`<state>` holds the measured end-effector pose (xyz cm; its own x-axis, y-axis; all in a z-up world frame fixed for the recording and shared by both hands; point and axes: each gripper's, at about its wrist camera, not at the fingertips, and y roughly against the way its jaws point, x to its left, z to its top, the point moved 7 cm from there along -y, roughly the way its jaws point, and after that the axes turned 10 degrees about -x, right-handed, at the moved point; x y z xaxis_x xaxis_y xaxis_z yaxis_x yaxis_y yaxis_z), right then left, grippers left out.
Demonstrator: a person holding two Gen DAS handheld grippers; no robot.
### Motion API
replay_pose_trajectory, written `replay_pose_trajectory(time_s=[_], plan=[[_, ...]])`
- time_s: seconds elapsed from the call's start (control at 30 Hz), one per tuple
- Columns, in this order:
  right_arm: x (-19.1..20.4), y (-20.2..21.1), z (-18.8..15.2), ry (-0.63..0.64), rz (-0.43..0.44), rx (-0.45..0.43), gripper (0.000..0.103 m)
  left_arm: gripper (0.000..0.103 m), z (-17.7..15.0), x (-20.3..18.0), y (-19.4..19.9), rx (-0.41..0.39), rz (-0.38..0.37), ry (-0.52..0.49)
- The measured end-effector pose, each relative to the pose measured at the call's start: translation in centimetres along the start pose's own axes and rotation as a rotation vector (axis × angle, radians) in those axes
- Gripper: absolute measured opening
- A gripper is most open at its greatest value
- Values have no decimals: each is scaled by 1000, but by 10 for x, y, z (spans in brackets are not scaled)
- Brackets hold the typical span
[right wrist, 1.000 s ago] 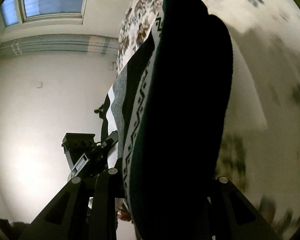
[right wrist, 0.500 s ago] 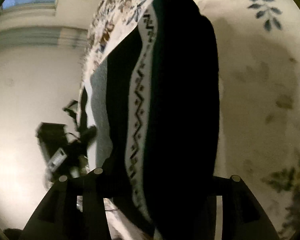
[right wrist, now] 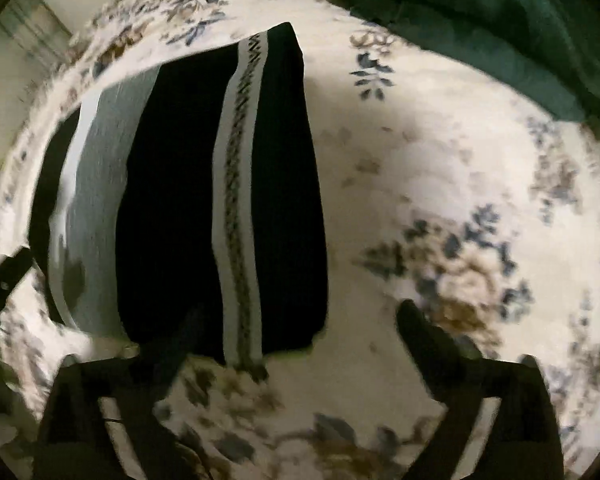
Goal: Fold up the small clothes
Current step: 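Release the folded sweater and raise both tools away from it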
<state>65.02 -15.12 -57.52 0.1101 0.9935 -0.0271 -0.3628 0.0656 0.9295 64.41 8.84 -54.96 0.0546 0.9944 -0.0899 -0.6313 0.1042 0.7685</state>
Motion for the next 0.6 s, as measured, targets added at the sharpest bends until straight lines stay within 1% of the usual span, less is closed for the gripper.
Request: replay_pose_trajectory(time_s=[0.1,0.27,0.4,0.6], plan=[[-5,37,-9,33,-73,-57,103,103,1,-9,26,-12,20,-23],[-14,117,-17,2,-97,-134,103,103,10,-15,80,-47,44,-21],[-22,189,-27,-3,-103,-189,103,103,20,-20,139,-90,70,-16],[-29,306,-46,-6,-109,-294,103,103,31,-35,240,-164,73,-34]])
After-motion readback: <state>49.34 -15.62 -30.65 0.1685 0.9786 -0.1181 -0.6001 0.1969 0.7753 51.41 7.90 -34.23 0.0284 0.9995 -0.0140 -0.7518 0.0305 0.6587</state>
